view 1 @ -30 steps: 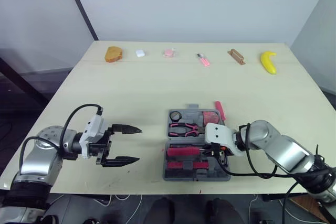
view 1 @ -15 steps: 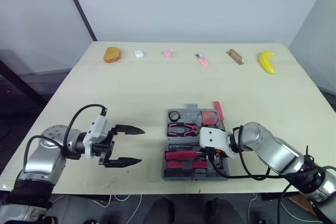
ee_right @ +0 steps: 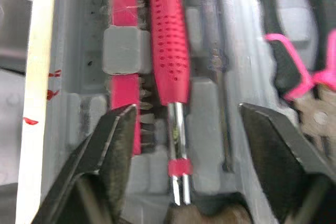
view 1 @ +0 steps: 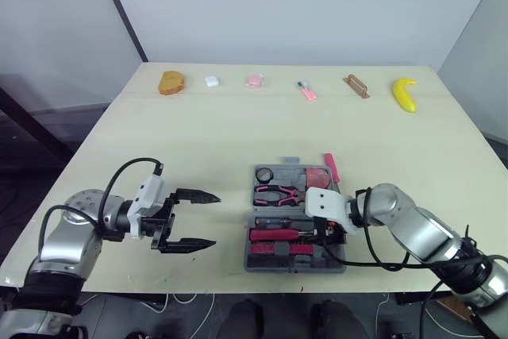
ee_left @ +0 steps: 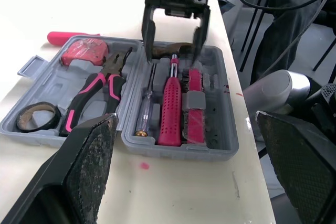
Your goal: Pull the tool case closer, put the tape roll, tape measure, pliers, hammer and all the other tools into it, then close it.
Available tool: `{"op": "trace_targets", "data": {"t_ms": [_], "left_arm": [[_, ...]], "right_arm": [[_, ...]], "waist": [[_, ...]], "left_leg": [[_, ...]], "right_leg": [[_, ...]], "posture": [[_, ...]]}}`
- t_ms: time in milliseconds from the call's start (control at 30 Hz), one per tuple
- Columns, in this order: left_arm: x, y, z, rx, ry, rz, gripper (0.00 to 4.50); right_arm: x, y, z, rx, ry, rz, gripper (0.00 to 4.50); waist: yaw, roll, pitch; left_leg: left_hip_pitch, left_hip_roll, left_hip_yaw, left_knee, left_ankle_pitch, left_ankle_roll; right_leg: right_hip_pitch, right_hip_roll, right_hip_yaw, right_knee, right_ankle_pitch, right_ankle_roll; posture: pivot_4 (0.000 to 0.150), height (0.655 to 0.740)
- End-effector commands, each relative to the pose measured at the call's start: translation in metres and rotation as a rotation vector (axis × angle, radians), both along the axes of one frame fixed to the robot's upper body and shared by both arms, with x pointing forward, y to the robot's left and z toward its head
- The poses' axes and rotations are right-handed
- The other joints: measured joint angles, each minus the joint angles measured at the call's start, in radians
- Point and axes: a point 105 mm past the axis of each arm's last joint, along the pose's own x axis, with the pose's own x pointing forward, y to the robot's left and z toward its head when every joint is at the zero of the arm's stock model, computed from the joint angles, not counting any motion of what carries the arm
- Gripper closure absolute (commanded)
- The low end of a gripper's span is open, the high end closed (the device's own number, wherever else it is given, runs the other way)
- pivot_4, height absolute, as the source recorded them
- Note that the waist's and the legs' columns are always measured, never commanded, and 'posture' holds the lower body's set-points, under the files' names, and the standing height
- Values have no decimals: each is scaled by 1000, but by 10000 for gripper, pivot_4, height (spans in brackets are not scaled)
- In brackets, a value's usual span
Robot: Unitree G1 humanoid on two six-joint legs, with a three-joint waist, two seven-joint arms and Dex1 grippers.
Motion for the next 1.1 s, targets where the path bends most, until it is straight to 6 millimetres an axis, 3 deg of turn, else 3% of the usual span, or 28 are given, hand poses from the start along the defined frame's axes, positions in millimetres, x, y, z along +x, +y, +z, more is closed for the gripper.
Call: {"op": "trace_targets", "data": {"t_ms": [33,67,167,333,500,800,967,1100], "left_arm": [[-6,-2,5,-3,-23,-64,0],[-5,-3,5,-5,-24,-64,0],[-5,-4,5,-9,-25,-68,0],[-4,-6,6,-14,-28,-74,0],[-2,-7,7,-13,-32,-74,0],[-3,-6,7,-18,-31,-70,0],[-3,-7,4,-33,-21,-50,0],[-1,-7,3,-74,-8,9,0]], "right_arm": [[-1,5,16,112,-22,4,15398],[-1,8,17,158,-23,2,16538],[-1,11,17,234,-15,-4,26107],[-5,17,3,259,9,19,44541],[-6,18,-19,205,31,32,44541],[-9,-2,-72,-31,101,-30,44541],[-2,9,-52,79,70,-48,44541],[8,8,-12,306,26,-134,44541]], "waist": [[0,0,0],[0,0,0],[-2,0,0],[-1,-1,0],[-1,-1,-1],[-2,-5,-5],[-1,-11,-11],[-1,-10,-11]], "left_leg": [[0,0,0,0,0,0],[0,0,0,0,0,0],[0,0,0,0,0,0],[0,0,0,1,0,0],[0,0,0,2,0,0],[4,0,1,3,0,0],[7,0,0,3,0,0],[7,0,0,3,0,0]], "right_leg": [[0,0,0,0,0,0],[0,0,0,0,0,0],[0,0,0,0,0,0],[0,0,0,1,0,0],[0,0,0,2,0,0],[2,1,1,7,0,0],[4,1,2,9,0,-1],[3,1,2,11,0,-1]], "posture": [[1500,7400],[1500,7400],[1500,7400],[1500,7400],[1500,7400],[1500,7400],[1500,7400],[1500,7400]]}}
